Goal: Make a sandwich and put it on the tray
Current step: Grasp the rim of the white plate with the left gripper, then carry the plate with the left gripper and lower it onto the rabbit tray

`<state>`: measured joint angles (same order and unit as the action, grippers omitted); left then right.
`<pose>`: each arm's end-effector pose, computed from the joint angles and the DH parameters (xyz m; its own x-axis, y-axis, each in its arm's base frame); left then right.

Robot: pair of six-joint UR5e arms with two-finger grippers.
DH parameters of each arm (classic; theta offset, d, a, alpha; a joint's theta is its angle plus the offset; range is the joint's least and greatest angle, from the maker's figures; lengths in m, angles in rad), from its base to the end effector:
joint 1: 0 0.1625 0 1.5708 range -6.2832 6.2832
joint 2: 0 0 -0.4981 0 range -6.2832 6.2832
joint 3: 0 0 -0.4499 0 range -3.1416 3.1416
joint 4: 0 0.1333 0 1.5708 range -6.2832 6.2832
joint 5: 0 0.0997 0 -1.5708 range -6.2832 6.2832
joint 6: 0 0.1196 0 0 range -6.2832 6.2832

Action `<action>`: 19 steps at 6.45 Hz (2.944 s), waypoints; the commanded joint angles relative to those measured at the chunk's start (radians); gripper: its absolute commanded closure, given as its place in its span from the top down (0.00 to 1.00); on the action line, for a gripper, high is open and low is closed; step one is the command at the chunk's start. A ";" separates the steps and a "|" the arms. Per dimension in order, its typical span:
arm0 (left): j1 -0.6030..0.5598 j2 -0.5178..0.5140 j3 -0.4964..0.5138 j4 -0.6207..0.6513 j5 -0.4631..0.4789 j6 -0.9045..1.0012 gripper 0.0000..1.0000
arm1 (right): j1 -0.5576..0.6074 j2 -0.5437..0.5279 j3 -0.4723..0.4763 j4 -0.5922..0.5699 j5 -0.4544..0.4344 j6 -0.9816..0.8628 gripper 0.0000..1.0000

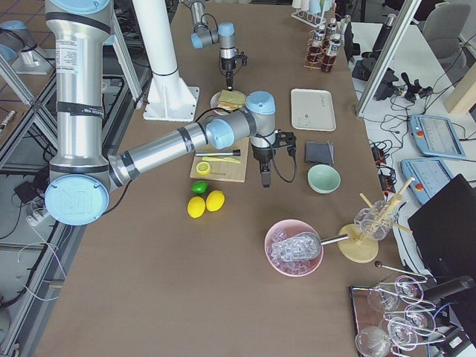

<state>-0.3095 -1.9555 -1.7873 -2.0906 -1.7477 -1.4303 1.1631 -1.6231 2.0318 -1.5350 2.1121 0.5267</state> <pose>0.6395 -0.3224 0.3311 0.4309 0.0069 -0.9024 0.0894 0.9947 0.0504 -0.1407 -0.5066 0.5308 0.7842 -0.0530 0.6183 -0.0419 0.9896 0.1379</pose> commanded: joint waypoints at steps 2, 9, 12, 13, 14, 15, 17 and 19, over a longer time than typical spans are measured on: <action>0.000 -0.008 0.006 0.000 0.000 0.004 0.00 | 0.013 -0.009 -0.002 0.000 0.023 -0.005 1.00; -0.280 -0.228 0.228 0.001 -0.183 0.189 0.00 | 0.323 -0.136 -0.105 -0.014 0.154 -0.402 1.00; -0.462 -0.463 0.661 -0.095 -0.324 0.403 0.00 | 0.377 -0.190 -0.105 -0.014 0.155 -0.485 1.00; -0.500 -0.546 0.778 -0.097 -0.348 0.434 0.00 | 0.377 -0.190 -0.107 -0.014 0.155 -0.487 1.00; -0.535 -0.624 0.893 -0.097 -0.354 0.468 0.00 | 0.377 -0.193 -0.107 -0.014 0.155 -0.485 1.00; -0.552 -0.693 0.986 -0.097 -0.354 0.493 0.00 | 0.377 -0.193 -0.107 -0.014 0.155 -0.485 1.00; -0.542 -0.726 1.049 -0.135 -0.337 0.496 0.00 | 0.377 -0.195 -0.111 -0.013 0.154 -0.485 1.00; -0.502 -0.727 1.048 -0.183 -0.285 0.498 0.90 | 0.377 -0.193 -0.114 -0.013 0.154 -0.485 1.00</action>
<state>-0.8264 -2.6821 -0.7413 -2.2507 -2.0530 -0.9348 1.5401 -1.8172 1.9199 -1.5478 2.2657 0.0414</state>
